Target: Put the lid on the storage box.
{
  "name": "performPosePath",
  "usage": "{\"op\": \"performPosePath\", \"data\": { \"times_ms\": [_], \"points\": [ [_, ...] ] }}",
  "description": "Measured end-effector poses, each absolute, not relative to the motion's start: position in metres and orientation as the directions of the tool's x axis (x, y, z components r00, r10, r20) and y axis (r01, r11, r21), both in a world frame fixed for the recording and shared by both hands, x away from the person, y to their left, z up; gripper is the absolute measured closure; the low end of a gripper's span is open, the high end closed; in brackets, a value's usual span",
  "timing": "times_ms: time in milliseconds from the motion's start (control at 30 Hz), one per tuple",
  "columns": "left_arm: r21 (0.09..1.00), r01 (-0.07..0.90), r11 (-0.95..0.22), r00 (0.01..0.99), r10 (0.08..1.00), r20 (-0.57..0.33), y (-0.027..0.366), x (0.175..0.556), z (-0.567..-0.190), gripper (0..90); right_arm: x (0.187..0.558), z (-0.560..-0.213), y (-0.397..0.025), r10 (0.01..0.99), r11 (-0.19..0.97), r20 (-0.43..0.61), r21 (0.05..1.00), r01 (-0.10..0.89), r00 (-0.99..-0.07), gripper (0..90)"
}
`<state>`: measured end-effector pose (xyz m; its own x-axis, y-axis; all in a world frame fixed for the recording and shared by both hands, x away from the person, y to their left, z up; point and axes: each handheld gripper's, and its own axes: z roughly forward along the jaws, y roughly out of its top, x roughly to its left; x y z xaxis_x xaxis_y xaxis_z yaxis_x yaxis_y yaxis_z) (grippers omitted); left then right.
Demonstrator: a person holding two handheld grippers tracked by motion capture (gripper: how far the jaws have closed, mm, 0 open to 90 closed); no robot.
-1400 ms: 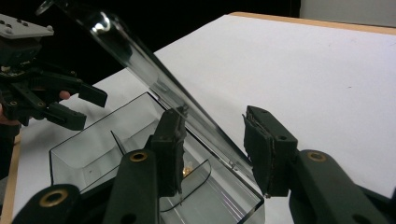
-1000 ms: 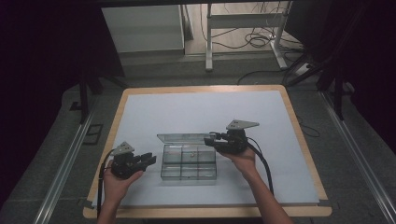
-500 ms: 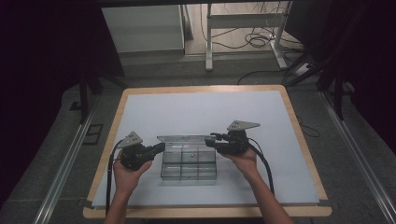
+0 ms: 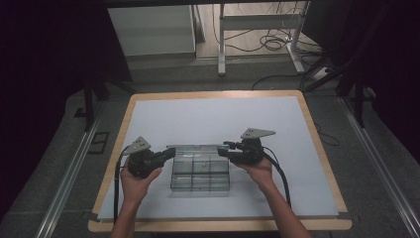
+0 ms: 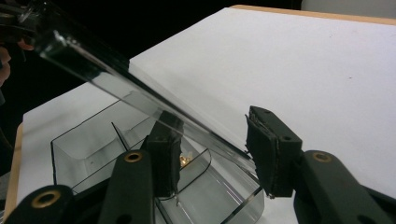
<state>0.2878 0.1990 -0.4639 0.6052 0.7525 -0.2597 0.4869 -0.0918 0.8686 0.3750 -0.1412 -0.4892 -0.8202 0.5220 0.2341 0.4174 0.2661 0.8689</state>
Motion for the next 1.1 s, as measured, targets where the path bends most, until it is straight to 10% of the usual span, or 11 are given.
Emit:
{"op": "performPosePath", "data": {
  "times_ms": [1100],
  "points": [
    [0.862,0.497,-0.099,0.606,0.750,-0.263,0.200,0.285,-0.470,88.9,0.365,-0.487,-0.183,0.581,0.260,0.217,0.864,0.431,-0.785,39.2]
  ]
}}
